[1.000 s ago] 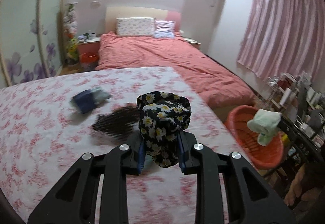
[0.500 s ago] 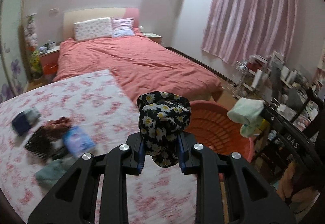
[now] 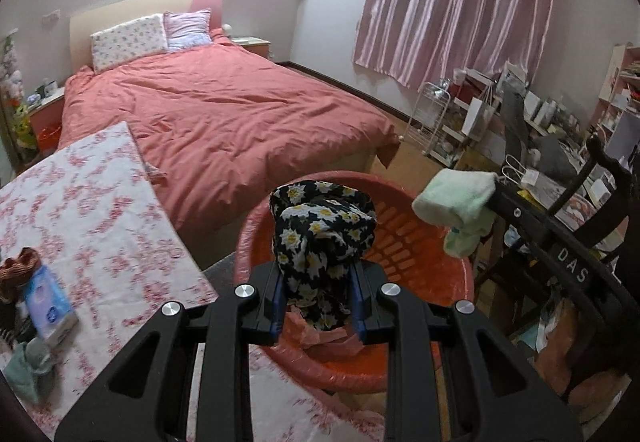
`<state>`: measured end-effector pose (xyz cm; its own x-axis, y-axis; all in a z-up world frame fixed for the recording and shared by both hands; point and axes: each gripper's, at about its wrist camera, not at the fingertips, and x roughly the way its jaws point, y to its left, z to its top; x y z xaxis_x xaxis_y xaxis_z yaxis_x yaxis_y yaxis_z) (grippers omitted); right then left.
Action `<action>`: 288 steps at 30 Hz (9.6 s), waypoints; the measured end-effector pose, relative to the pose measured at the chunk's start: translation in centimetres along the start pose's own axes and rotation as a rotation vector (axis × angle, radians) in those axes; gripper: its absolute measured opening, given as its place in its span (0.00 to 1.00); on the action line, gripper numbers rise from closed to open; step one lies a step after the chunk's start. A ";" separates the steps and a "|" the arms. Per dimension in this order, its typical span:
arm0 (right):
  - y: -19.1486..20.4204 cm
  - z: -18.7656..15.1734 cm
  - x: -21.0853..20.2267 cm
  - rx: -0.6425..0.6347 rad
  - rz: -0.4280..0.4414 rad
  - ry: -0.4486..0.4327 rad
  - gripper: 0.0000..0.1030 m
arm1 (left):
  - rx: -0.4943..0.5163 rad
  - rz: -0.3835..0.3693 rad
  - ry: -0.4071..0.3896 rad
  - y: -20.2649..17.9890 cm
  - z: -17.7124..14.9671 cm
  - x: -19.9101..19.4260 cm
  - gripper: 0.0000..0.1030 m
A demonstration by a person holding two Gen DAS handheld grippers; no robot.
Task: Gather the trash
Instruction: 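Carry both cloths over the orange basket and open both tools, then move both tools back toward the items on the bed, then grasp the grey-green sock with the right tool while the left tool grasps the navy cloth, then carry the sock and navy cloth with both tools over the orange basket, then open both tools to drop the sock and navy cloth into the basket, then move both tools back toward the remaining items on the bed, then grasp the blue Vinda tissue pack with the right tool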
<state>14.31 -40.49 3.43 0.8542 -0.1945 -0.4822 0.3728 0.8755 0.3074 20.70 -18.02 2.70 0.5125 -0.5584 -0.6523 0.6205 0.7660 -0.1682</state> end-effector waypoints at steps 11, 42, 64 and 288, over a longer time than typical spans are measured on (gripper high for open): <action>-2.2 -0.2 3.1 0.084 0.038 0.071 0.28 | 0.021 0.017 0.082 -0.9 -0.7 3.1 0.42; 10.5 -4.2 -1.0 -0.137 0.111 0.076 0.49 | -0.118 0.300 0.002 11.0 -4.9 -7.4 0.56; 32.8 -15.9 1.8 -0.486 0.360 0.301 0.47 | -0.386 0.595 -0.047 28.2 -13.0 -18.6 0.56; 32.0 -15.0 11.2 -0.556 0.276 0.447 0.52 | -0.439 0.463 -0.003 28.9 -12.3 -15.1 0.59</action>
<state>30.36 -8.02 -4.42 0.6180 0.1576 -0.7702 -0.1714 0.9831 0.0637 23.60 16.48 -1.42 0.6715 -0.1390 -0.7278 0.0341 0.9870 -0.1570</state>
